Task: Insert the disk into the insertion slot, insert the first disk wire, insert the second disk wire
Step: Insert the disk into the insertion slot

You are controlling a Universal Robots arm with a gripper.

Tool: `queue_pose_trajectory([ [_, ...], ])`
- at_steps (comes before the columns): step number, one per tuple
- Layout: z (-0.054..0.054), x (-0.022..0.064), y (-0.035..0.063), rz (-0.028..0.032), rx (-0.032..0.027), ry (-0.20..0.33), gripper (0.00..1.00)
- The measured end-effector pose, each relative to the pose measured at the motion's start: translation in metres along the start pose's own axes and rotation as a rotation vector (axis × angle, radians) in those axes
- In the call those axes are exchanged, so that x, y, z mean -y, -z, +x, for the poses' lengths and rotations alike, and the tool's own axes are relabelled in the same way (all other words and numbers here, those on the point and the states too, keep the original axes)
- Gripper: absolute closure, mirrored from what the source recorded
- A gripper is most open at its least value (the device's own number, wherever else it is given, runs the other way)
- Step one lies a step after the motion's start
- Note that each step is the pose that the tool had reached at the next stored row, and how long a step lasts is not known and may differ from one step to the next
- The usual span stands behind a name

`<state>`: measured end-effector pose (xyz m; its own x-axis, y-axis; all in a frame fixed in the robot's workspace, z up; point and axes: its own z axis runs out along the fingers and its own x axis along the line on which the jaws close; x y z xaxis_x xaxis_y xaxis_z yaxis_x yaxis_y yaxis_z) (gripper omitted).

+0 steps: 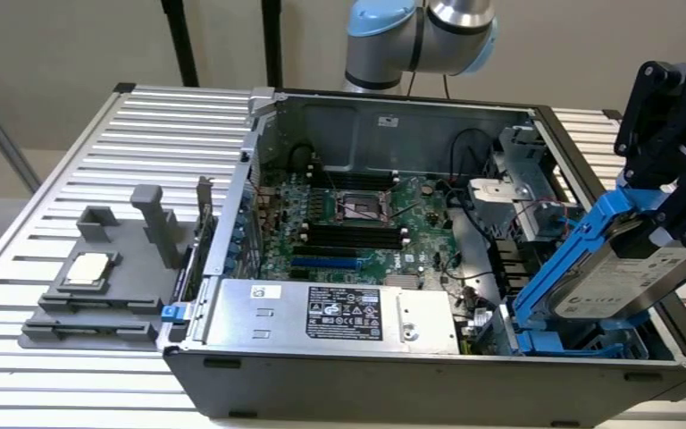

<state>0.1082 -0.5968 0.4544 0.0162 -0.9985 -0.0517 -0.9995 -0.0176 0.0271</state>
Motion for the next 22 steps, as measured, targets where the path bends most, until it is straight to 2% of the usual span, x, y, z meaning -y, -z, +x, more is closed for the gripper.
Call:
queue_pose_trajectory([
  [22,-0.0033,0.0031,-0.0078,0.0001,0.0030,0.000,0.68],
])
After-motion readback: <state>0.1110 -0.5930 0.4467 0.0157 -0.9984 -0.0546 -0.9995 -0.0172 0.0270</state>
